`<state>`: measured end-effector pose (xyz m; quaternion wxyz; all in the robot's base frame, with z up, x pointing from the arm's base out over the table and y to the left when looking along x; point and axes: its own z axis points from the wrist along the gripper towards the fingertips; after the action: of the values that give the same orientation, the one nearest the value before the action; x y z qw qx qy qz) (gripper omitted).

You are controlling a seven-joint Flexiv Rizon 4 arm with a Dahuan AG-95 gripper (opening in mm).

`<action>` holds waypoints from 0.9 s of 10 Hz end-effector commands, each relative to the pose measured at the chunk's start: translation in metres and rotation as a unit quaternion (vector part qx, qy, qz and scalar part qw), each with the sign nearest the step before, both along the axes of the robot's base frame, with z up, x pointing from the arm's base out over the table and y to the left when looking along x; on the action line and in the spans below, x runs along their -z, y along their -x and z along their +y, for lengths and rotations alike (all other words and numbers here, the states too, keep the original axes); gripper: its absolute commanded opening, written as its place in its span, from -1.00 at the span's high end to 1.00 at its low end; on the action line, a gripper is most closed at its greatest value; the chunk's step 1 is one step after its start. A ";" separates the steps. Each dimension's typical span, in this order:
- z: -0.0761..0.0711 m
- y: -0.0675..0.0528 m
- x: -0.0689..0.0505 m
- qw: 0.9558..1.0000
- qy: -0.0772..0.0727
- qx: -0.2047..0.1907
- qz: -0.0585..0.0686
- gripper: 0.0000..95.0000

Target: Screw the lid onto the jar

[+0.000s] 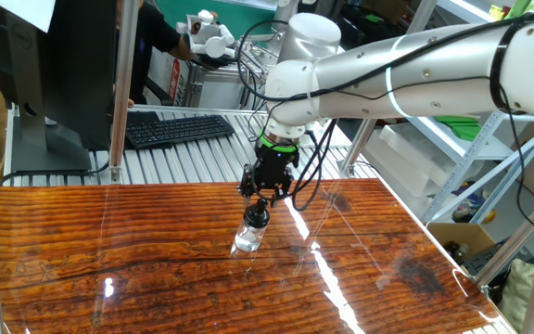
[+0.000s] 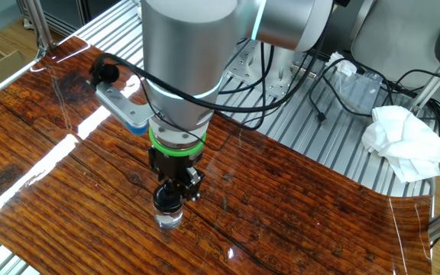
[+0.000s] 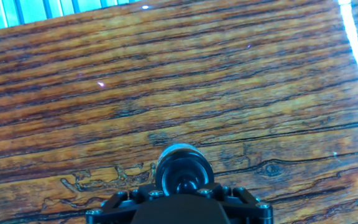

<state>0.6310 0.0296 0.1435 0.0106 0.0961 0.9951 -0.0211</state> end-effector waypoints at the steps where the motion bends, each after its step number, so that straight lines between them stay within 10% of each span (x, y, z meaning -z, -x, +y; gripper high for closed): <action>1: 0.000 0.000 -0.002 1.000 -0.002 -0.006 0.007 -0.20; 9: 0.000 0.000 -0.002 1.000 0.000 -0.023 -0.017 -0.20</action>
<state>0.6317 0.0297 0.1445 0.0278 0.0735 0.9967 -0.0182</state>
